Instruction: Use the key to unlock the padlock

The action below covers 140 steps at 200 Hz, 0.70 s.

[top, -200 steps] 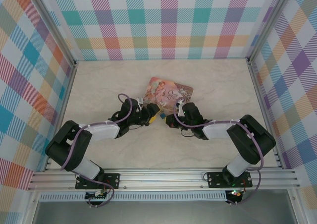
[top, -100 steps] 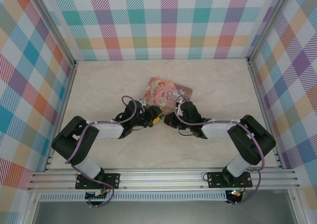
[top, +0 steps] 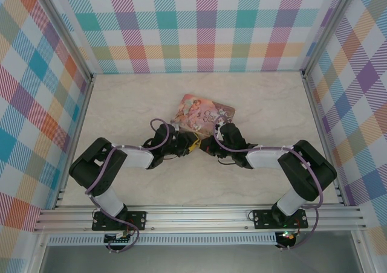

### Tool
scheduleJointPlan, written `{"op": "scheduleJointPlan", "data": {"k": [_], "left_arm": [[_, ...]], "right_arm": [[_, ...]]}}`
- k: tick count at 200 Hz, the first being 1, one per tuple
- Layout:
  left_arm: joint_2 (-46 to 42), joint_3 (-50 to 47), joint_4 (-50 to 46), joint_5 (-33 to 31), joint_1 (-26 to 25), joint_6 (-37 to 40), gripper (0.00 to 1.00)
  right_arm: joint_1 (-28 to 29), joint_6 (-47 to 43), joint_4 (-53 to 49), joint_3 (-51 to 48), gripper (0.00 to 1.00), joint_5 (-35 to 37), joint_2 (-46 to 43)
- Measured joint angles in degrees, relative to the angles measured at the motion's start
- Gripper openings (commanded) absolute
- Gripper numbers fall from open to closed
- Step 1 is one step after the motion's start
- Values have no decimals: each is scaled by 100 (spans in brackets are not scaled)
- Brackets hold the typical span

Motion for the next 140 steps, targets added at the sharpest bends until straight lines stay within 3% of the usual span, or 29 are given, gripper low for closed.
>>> {"op": "scheduleJointPlan", "data": {"k": [32,61,102,140], "left_arm": [[4,0,2,-33,-4,-79,13],[4,0,17,-68,-7,-83,0],[2,0,26,-94,-11,-74,0],[-4,7,-2,-129,-20,-48,0]], "right_arm": [[-2,20,0,0,8,31,-2],[-11,17,2,2,19,61,-2],[-50,-96,-90,0,33,35,-120],[-195,-695,-643,-24,52,186,-848]]}}
